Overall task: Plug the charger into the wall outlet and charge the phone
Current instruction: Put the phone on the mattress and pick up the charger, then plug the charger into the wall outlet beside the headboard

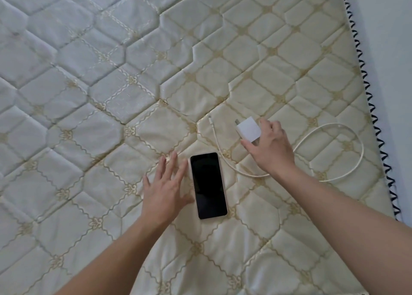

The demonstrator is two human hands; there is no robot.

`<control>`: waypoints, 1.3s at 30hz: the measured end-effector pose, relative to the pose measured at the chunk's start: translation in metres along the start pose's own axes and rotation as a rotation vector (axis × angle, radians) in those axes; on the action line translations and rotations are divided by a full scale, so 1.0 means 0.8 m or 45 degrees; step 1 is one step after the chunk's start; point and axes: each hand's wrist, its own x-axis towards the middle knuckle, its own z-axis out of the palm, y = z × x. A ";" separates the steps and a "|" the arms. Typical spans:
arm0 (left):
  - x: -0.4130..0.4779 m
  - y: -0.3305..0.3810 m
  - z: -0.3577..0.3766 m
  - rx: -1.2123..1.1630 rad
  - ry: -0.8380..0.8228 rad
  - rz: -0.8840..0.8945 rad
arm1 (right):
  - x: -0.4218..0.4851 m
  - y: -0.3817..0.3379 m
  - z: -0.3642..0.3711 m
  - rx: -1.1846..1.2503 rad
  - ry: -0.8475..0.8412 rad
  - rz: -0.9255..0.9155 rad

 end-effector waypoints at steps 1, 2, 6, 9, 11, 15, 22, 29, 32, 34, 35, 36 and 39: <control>0.000 0.000 0.002 0.015 -0.001 -0.001 | 0.007 -0.004 0.004 -0.001 -0.030 0.037; 0.000 -0.001 0.004 0.031 -0.001 -0.005 | 0.012 -0.006 0.009 -0.015 -0.053 0.071; 0.003 -0.003 0.008 0.047 -0.003 -0.006 | 0.026 -0.013 0.020 -0.035 -0.055 0.098; 0.002 0.001 0.002 0.013 -0.036 -0.012 | 0.019 -0.012 0.006 0.016 -0.114 0.125; 0.000 0.002 -0.005 0.008 -0.068 -0.012 | 0.000 -0.006 -0.014 0.049 -0.114 0.110; -0.006 0.007 -0.036 0.081 -0.168 -0.037 | -0.056 0.022 -0.072 0.142 -0.050 0.116; -0.084 0.119 -0.136 -0.053 0.109 0.196 | -0.180 0.069 -0.202 0.312 0.111 0.152; -0.191 0.276 -0.243 -0.065 0.187 0.706 | -0.320 0.120 -0.310 0.610 0.306 0.444; -0.235 0.351 -0.269 -0.005 0.164 0.907 | -0.385 0.145 -0.337 0.752 0.491 0.589; -0.261 0.405 -0.279 0.058 0.168 1.037 | -0.424 0.163 -0.350 0.853 0.600 0.683; -0.274 0.431 -0.280 0.081 0.163 1.102 | -0.445 0.173 -0.353 0.908 0.643 0.750; -0.288 0.455 -0.280 0.104 0.156 1.165 | -0.465 0.183 -0.355 0.977 0.685 0.831; -0.322 0.521 -0.278 0.139 0.135 1.362 | -0.523 0.215 -0.344 1.245 0.882 1.091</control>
